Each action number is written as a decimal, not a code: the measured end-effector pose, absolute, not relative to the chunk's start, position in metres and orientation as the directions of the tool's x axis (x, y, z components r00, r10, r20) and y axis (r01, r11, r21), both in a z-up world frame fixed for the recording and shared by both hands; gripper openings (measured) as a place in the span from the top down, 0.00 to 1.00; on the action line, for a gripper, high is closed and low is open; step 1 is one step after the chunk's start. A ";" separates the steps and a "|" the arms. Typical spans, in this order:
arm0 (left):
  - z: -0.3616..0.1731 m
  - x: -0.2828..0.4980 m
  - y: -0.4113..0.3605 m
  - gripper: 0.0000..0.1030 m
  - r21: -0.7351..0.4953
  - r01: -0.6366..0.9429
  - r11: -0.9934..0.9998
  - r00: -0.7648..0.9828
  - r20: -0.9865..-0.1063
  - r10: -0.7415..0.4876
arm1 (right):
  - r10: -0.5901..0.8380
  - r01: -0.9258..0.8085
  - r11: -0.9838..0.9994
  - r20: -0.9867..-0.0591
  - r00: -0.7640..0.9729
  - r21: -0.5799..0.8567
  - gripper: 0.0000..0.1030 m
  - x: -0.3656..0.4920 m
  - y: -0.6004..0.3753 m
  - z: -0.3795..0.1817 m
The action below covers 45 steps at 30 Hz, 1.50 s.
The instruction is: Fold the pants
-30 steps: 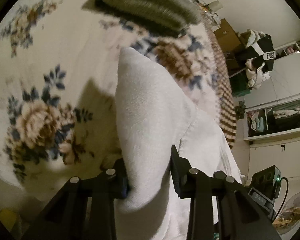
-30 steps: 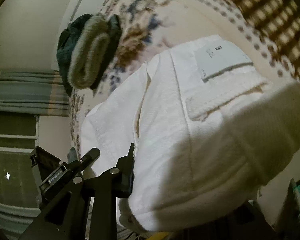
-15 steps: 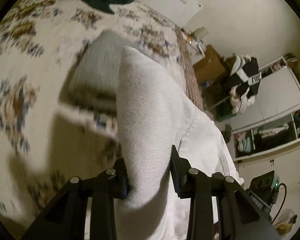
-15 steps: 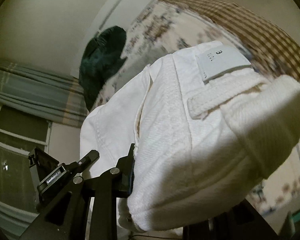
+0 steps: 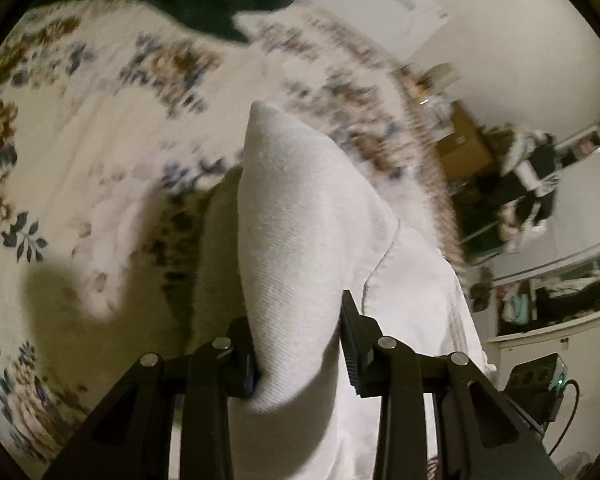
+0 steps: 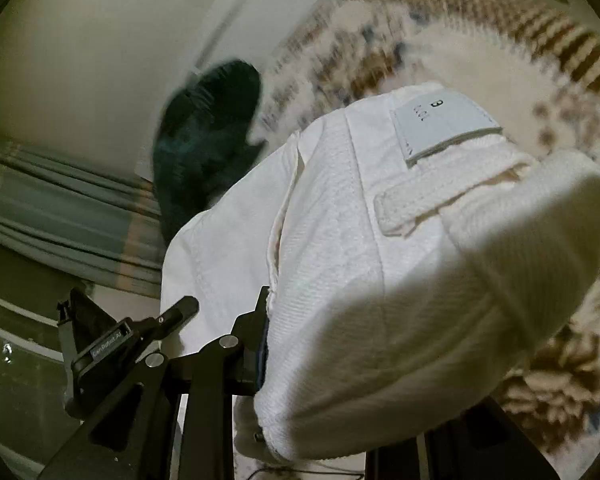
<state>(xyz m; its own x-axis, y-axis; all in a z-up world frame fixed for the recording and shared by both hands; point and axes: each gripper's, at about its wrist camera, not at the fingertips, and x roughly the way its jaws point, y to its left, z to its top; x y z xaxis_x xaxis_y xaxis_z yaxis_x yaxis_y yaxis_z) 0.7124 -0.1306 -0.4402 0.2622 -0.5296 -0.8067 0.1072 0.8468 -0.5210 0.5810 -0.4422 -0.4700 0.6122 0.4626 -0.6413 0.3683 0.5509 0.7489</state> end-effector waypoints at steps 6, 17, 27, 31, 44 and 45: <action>-0.462 0.711 -0.114 0.68 -0.546 0.097 0.832 0.244 -0.798 -0.552 | 0.516 0.446 0.412 -0.607 0.605 0.795 0.63 0.560 -0.460 -0.504; -0.437 0.693 -0.126 0.62 -0.436 0.141 0.889 0.271 -0.847 -0.458 | 0.352 0.535 0.601 -0.798 0.489 0.593 0.63 0.571 -0.461 -0.488; -0.379 0.639 -0.142 0.09 -0.202 0.182 0.962 0.365 -0.895 -0.256 | 0.011 0.466 0.856 -0.908 0.419 0.225 0.01 0.543 -0.422 -0.393; -0.348 0.611 -0.143 0.09 -0.122 0.170 0.978 0.400 -0.898 -0.181 | -0.122 0.451 0.887 -0.893 0.433 0.097 0.01 0.525 -0.408 -0.348; -0.222 0.504 -0.141 0.09 -0.045 0.181 0.983 0.534 -0.834 -0.137 | -0.188 0.376 0.925 -0.805 0.563 0.046 0.01 0.418 -0.376 -0.202; -0.212 0.495 -0.141 0.09 -0.043 0.182 0.982 0.543 -0.828 -0.137 | -0.185 0.370 0.928 -0.799 0.572 0.050 0.01 0.408 -0.374 -0.193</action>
<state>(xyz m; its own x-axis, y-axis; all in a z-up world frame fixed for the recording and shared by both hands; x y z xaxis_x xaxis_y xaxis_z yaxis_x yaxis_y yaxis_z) 0.4949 -0.1407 -0.2119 0.5434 -0.1366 -0.8283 0.1820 0.9824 -0.0426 0.4080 -0.3740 -0.1929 0.5720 -0.1854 -0.7990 0.3702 0.9276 0.0498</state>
